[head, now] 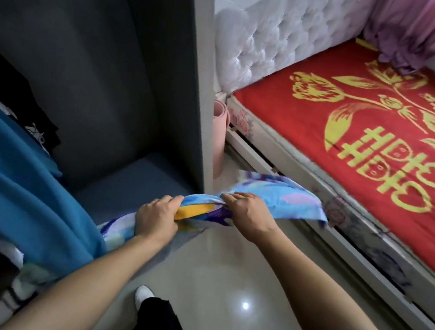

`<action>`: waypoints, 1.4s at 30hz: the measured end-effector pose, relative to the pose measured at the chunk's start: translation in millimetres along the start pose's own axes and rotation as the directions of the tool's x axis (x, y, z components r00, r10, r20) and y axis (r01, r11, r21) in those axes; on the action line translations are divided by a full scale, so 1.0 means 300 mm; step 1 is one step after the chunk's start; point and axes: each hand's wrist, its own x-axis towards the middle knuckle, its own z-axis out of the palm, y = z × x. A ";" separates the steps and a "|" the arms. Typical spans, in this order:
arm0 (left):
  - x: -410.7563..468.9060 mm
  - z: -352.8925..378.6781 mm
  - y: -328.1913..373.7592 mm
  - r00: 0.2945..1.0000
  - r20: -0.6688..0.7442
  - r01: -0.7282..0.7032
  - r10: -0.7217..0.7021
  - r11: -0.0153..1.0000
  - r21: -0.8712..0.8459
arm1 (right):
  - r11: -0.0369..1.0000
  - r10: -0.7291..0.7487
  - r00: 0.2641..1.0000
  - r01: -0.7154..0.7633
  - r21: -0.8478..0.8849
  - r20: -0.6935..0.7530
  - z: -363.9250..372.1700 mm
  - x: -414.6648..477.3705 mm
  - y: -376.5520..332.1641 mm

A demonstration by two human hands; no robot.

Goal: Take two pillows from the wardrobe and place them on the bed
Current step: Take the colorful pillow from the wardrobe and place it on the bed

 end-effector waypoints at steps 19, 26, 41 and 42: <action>0.936 -0.012 0.750 0.903 -0.093 -0.429 0.420 0.870 -0.242 | 0.791 0.487 0.773 -0.587 -0.169 -0.405 -0.385 0.178 0.792; 1.346 -0.083 0.989 0.827 -0.133 -0.555 0.547 0.756 -0.347 | 0.686 0.530 0.693 -0.689 -0.233 -0.489 -0.577 0.364 1.062; 2.273 0.015 1.361 0.888 -0.175 -0.458 0.425 0.849 -0.264 | 0.839 0.437 0.848 -0.504 -0.204 -0.298 -0.703 0.964 1.937; 2.341 0.008 1.383 0.901 -0.167 -0.433 0.401 0.857 -0.278 | 0.840 0.420 0.849 -0.497 -0.218 -0.321 -0.716 1.018 1.990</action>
